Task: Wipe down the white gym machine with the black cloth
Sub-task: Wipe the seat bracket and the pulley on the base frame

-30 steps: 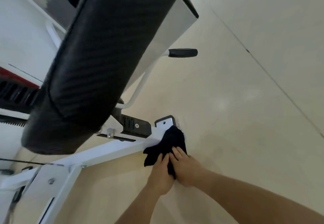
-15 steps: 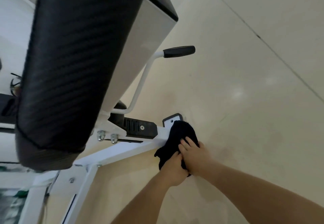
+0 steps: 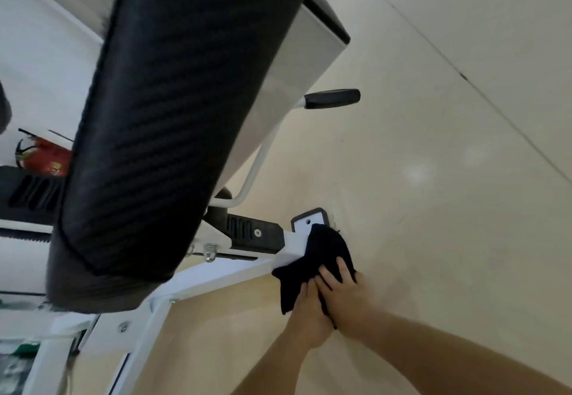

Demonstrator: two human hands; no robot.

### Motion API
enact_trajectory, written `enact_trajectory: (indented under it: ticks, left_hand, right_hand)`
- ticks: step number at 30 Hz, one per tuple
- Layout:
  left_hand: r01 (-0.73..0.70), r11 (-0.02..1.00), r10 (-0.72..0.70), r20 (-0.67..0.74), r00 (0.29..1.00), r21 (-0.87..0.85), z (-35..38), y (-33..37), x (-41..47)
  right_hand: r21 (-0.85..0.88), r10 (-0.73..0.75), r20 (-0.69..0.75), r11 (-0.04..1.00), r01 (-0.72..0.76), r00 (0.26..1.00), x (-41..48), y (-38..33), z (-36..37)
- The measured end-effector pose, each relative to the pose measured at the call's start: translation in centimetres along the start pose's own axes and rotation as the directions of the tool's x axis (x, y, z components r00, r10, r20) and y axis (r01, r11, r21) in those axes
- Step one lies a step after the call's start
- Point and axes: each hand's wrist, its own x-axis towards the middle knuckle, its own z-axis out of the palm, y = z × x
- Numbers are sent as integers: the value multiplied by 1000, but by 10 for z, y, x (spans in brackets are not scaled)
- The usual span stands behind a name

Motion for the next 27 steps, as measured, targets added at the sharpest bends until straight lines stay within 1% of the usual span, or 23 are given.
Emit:
enact_trajectory:
  ticks: [1, 3, 5, 6, 7, 8, 9, 10, 11, 13, 14, 15, 16, 18, 20, 22, 24, 25, 27]
  left_hand:
    - [-15, 998, 15, 1, 1000, 62, 0, -1, 1]
    - [-55, 979, 66, -48, 997, 197, -1, -2, 1]
    - [-26, 974, 52, -111, 992, 225, -2, -4, 1]
    - [-17, 978, 46, -133, 990, 210, -3, -4, 0]
    - [-7, 988, 30, -146, 989, 156, -5, -6, -1]
    - [-3, 997, 16, -162, 987, 79, -6, -9, -2]
    - [-11, 1000, 11, -186, 982, -1, -8, -15, -3]
    - [-48, 997, 31, -243, 969, -61, -12, -20, -6]
    - [-87, 991, 51, -304, 951, -104, -17, -27, -11]
    - [-168, 976, 98, -401, 911, -141, -29, -38, -19]
    - [-196, 969, 114, -432, 895, -149, -36, -38, -22]
    - [-229, 956, 125, -452, 883, -183, -41, -35, -25]
    - [-263, 931, 122, -465, 877, -253, -45, -29, -27]
    - [-304, 843, 65, -476, 877, -444, -50, -18, -33]
    - [-292, 794, 1, -479, 878, -533, -57, -11, -42]
    - [-280, 785, -4, -457, 890, -552, -63, -11, -50]
    - [-265, 777, -13, -435, 900, -572, -65, -16, -51]
    - [-247, 778, -16, -412, 911, -578, -66, -16, -50]
    - [-236, 801, 6, -387, 922, -550, -69, -11, -47]
  right_hand:
    - [30, -8, -6, 1000, 8, 1000, -1, 0, -3]
    - [85, -32, 5, 996, 31, 999, 6, 13, -14]
    - [295, -25, 38, 955, 13, 999, 15, 22, -27]
    - [444, 2, 27, 896, -14, 1000, 17, 22, -33]
    - [607, 52, 17, 793, -52, 998, 19, 20, -38]
    - [759, 116, 11, 646, -84, 993, 20, 15, -44]
    - [863, 159, 33, 494, -109, 987, 17, 8, -51]
    - [924, 176, 62, 361, -122, 983, 16, 1, -55]
    - [949, 172, 71, 291, -120, 983, 17, -4, -60]
    - [964, 163, 58, 248, -97, 985, 21, -16, -62]
    - [972, 190, 43, 218, -85, 981, 23, -21, -64]
    - [984, 209, 34, 167, -70, 977, 25, -25, -67]
    - [996, 215, 16, 85, -35, 977, 24, -30, -72]
    - [998, 223, -3, -54, 15, 975, 23, -40, -79]
    - [995, 200, -20, -87, 38, 980, 19, -42, -81]
    - [998, 209, -51, -33, 59, 977, 17, -39, -74]
    - [996, 228, -75, 68, 61, 971, 19, -38, -67]
    - [989, 243, -86, 136, 54, 966, 26, -36, -64]
    - [965, 241, -108, 257, 44, 964, 35, -36, -65]
